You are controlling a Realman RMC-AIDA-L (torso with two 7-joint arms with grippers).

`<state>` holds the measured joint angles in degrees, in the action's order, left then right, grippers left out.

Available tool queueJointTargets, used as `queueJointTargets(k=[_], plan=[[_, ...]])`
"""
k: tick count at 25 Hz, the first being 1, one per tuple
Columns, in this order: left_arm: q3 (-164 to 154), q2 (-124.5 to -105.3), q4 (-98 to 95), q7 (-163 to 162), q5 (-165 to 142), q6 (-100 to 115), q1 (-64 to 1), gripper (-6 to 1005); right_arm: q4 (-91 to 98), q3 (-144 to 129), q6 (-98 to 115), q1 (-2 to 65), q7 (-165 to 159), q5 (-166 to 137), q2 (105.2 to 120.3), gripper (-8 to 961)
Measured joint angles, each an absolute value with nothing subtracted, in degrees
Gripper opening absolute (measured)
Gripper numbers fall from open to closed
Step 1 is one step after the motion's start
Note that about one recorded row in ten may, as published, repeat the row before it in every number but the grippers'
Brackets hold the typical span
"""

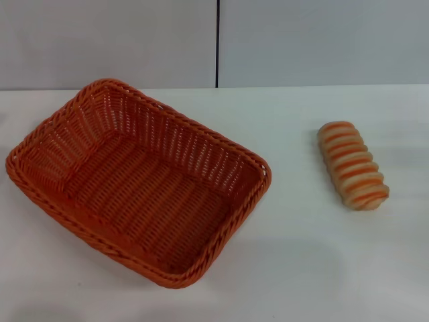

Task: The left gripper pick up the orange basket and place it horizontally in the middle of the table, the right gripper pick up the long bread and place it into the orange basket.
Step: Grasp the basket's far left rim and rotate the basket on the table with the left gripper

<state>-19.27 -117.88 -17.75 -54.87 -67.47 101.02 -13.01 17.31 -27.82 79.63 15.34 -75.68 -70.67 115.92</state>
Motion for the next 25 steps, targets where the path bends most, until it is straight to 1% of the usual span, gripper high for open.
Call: queueJointTargets(k=[15,25], plan=[[-19.6,-117.56,-19.0,-57.3,-67.9,99.7,-14.6,794,17.4,-27.7,79.6,15.9,-75.7,-70.3,115.73,530],[-25.9,-117.29,-30.2,-68.7,-70.0,97.6,-15.2,790,17.4,-27.7,79.2,15.9,-75.7,-70.2,115.67,531]])
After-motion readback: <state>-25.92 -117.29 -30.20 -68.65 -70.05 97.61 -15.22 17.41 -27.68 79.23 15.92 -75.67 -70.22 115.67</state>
